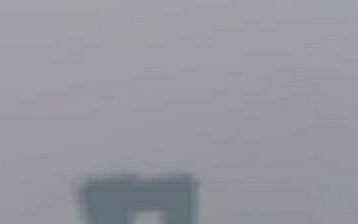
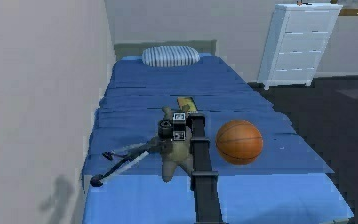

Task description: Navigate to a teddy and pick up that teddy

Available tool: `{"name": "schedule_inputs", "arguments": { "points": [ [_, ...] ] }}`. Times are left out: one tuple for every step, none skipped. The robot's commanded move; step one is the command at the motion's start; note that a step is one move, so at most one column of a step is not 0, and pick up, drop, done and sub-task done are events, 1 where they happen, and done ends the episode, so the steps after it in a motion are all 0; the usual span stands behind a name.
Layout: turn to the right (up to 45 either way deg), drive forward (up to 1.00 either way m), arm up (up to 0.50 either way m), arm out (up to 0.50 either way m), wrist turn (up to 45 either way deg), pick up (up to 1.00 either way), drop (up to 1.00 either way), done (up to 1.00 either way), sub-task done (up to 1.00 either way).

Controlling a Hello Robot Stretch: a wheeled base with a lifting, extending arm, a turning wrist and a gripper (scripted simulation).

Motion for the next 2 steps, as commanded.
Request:
{"name": "schedule_inputs", "arguments": {
  "points": [
    [0.0,0.00,0.00,0.00,45.0,0.00,0.00,0.00,0.00],
    [0.0,0.00,0.00,0.00,33.0,0.00,0.00,0.00,0.00]
  ]
}}
